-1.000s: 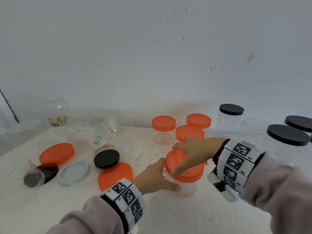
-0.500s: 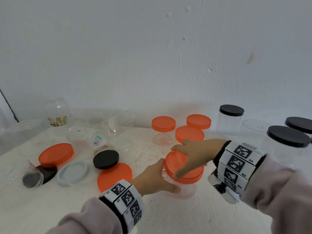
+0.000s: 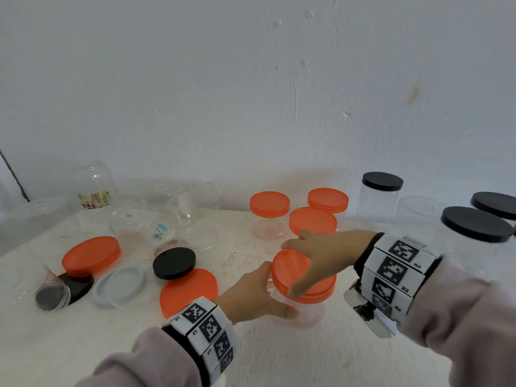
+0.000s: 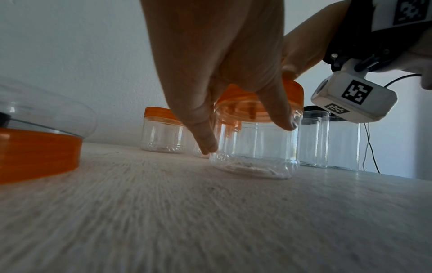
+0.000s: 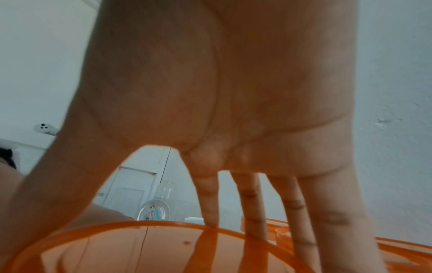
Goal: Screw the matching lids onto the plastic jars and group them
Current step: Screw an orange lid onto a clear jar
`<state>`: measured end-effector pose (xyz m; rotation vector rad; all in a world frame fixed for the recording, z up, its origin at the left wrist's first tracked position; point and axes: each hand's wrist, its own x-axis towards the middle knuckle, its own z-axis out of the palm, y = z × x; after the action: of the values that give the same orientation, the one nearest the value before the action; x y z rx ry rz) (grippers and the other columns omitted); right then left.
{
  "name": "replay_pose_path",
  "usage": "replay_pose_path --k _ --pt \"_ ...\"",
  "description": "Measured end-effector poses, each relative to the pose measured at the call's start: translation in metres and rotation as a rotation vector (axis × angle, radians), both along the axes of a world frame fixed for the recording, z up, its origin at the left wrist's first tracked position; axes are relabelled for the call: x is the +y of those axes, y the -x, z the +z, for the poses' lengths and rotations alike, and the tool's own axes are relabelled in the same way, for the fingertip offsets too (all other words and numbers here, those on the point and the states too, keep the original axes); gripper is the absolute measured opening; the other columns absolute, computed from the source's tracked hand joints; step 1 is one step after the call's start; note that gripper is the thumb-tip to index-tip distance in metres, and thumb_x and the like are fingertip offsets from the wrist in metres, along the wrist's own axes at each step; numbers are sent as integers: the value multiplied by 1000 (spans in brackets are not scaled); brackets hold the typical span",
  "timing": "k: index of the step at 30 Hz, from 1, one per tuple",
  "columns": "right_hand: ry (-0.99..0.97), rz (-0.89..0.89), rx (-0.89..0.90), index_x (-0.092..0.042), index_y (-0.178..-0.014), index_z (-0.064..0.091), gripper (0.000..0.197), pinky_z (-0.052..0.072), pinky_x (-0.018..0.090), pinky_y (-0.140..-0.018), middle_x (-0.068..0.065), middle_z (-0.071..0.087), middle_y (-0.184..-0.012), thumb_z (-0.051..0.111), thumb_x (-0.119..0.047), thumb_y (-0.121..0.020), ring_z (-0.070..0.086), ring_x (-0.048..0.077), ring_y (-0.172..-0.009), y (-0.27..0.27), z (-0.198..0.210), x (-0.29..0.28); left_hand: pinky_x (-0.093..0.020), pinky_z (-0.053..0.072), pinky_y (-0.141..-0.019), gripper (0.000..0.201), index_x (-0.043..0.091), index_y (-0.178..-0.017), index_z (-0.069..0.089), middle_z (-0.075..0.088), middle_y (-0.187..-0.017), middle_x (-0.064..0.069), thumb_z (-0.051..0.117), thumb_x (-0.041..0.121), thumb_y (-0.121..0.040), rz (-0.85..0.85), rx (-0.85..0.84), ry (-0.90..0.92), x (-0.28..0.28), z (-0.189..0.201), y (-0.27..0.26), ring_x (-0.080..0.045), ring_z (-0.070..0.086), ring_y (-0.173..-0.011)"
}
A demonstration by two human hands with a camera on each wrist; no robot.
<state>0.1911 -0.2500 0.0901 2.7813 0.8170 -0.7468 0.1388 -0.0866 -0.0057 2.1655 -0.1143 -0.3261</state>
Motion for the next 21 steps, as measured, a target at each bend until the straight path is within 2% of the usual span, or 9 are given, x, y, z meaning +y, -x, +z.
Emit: replay_pose_path --k 2,3,6,8,11,14,18,19,21 --pt "3 -26 -4 -41 -149 11 108 44 40 -94 -5 18 -153 57 -86 -61 50 17 -99 1 1 0 -31 37 -107 93 26 -142 29 46 -140 9 85 32 -67 -1 3 2 0 0 0 -12 43 -129" --pt "9 -32 -7 -40 -149 12 108 44 39 -92 -4 17 -153 56 -86 -61 48 16 -95 1 2 0 -31 37 -107 93 27 -142 30 46 -140 9 85 32 -67 -1 4 5 0 0 0 -12 43 -128" --pt "27 -12 -8 -43 -149 9 109 37 47 -104 -5 14 -156 61 -82 -62 38 25 -131 0 3 0 -31 37 -107 94 27 -142 29 46 -140 9 86 32 -67 4 3 8 0 0 0 -12 44 -127" --pt "6 38 20 -48 -147 7 107 34 48 -107 -11 13 -154 68 -74 -64 28 23 -139 1 3 1 -28 37 -105 94 26 -142 29 45 -140 9 86 32 -67 4 3 5 0 0 0 -11 44 -126" --pt "-16 68 28 -52 -146 9 101 34 50 -107 -12 18 -150 70 -69 -66 29 22 -138 1 2 3 -27 37 -104 95 26 -142 29 45 -141 9 86 32 -66 5 6 4 0 0 0 -11 44 -126" --pt "-5 15 5 -47 -148 9 102 36 49 -106 -6 17 -154 60 -80 -66 34 24 -135 1 0 2 -30 37 -107 94 26 -142 29 45 -141 9 86 32 -67 7 8 6 0 0 0 -12 43 -128" --pt "11 -43 -14 -38 -150 11 106 45 41 -93 -1 17 -154 51 -87 -65 44 17 -99 2 1 1 -33 37 -108 93 26 -141 31 47 -139 9 86 32 -67 2 8 6 0 0 0 -13 44 -129" --pt "17 -46 -17 -37 -150 11 107 44 42 -93 -1 17 -154 51 -87 -65 44 17 -99 1 2 0 -32 37 -108 93 26 -141 30 47 -139 9 86 32 -67 1 7 6 0 1 0 -13 43 -129" --pt "16 -22 -15 -40 -150 8 109 39 45 -102 -4 11 -156 58 -84 -63 43 23 -121 0 1 0 -31 36 -108 94 26 -142 29 45 -141 8 85 32 -67 2 8 2 0 1 0 -13 43 -129"
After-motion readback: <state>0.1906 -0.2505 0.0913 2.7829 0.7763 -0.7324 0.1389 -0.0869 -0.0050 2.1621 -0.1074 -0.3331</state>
